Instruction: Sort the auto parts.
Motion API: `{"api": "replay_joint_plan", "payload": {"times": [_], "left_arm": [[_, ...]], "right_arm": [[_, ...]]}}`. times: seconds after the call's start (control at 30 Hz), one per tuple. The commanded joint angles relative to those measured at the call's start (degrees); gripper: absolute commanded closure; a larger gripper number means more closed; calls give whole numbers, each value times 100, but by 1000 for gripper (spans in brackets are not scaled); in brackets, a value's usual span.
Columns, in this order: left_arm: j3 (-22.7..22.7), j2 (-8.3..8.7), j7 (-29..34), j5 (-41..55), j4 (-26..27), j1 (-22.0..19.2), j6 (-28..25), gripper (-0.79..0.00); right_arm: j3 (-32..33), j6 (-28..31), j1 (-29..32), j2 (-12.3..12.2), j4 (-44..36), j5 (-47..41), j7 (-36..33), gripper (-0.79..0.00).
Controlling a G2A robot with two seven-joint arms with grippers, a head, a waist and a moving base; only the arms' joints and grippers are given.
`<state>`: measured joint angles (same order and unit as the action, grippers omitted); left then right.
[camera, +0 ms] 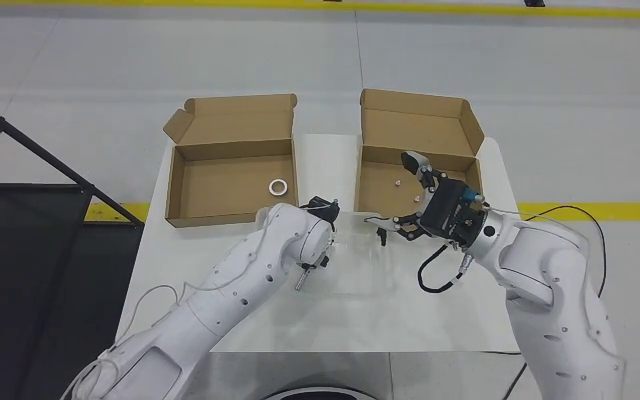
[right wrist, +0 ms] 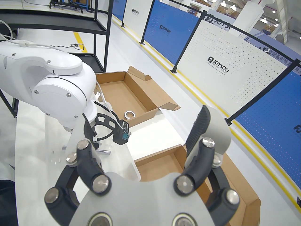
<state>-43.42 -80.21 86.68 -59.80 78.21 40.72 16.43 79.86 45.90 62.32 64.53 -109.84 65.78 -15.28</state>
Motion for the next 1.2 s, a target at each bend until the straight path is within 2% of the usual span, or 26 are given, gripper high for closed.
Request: {"api": "replay_joint_plan", "payload": {"times": [0.0, 0.03, 0.1, 0.37, 0.67, 0.97, 1.17], "left_arm": [[3, -14, 10, -4, -19, -8, 4, -160], [3, -19, 13, -18, -18, -11, 7, -123], [-8, -25, 20, -50, 7, -11, 25, 0], [-148, -3, 58, -287, 289, 79, 59, 0], [-631, 99, 107, -497, 1033, 415, 10, 0], [-1493, 244, -19, 1, 2239, 954, -185, 0], [-2379, 373, -301, 382, 2856, 1350, -357, 0]], "right_arm": [[0, 0, 0, 0, 0, 0, 0, -785], [0, 0, 0, 0, 0, 0, 0, -785], [0, 0, 0, 0, 0, 0, 0, -785], [0, 0, 0, 0, 0, 0, 0, -785], [0, 0, 0, 0, 0, 0, 0, -785], [0, 0, 0, 0, 0, 0, 0, -785], [0, 0, 0, 0, 0, 0, 0, -785]]}}
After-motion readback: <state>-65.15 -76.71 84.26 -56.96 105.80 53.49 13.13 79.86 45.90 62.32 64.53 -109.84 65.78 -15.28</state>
